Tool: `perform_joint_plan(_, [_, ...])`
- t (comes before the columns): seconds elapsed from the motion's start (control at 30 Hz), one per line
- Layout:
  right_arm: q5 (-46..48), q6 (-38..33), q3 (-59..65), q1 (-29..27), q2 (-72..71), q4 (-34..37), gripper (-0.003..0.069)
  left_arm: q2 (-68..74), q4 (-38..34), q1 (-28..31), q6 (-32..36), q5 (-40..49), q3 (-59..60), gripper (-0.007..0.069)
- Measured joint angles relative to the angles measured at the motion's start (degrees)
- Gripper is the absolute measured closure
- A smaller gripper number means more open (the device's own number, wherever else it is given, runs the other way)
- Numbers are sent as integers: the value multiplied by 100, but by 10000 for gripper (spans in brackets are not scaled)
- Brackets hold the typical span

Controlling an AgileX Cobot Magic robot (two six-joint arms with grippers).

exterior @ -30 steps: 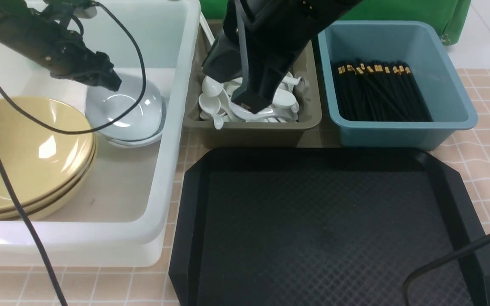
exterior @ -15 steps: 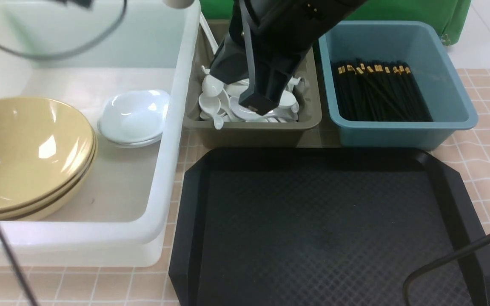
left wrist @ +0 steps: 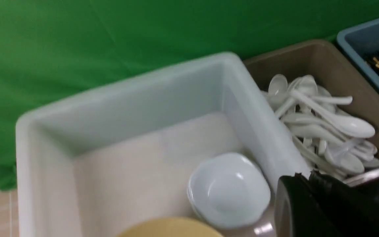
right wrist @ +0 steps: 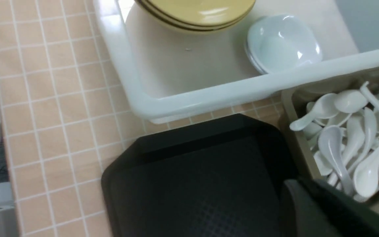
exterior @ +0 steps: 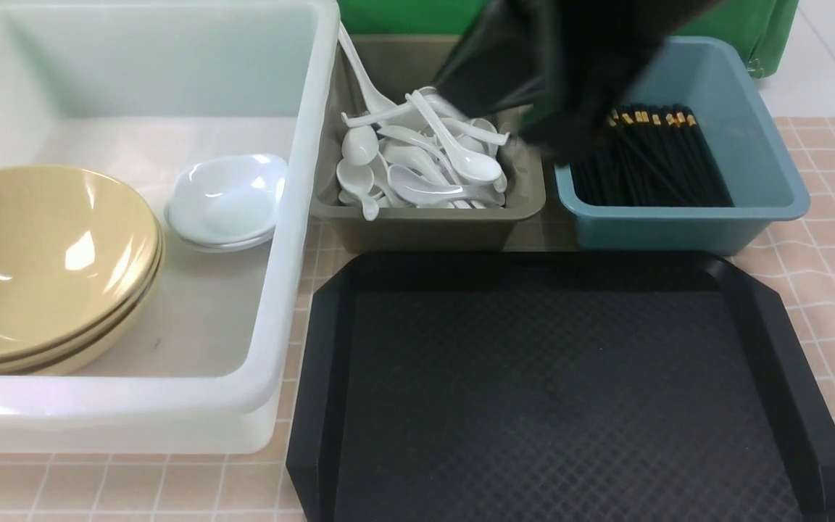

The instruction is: On brown table put chopsticks spoon bowls plates into blue grey white boxes.

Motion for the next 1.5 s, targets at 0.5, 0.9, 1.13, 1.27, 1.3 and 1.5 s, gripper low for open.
perform_joint_plan(0.5, [-1565,561,2672,0,-2460,-35,586,-3367,333,0,-328,-2269,5005,621])
perform_joint_plan(0.9, [-4531,581,5579,0,-4735,-35,582,-6312,411,0,-965,-3154,7811,619])
perform_joint_plan(1.13, [-5052,711,6307,0,-5185,-35,581,-7501,561,0,-1004,-3224,8384,619])
perform_joint_plan(1.27, [-5010,749,6312,0,-5191,-30,580,-7709,581,0,-1038,-3169,8538,619])
perform_joint_plan(1.3, [-5000,749,6312,0,-5191,-30,580,-7716,581,0,-1038,-3149,8558,619])
perform_joint_plan(1.5, [-4964,753,6314,0,-5191,-30,580,-7742,594,0,-1038,-3159,8649,619])
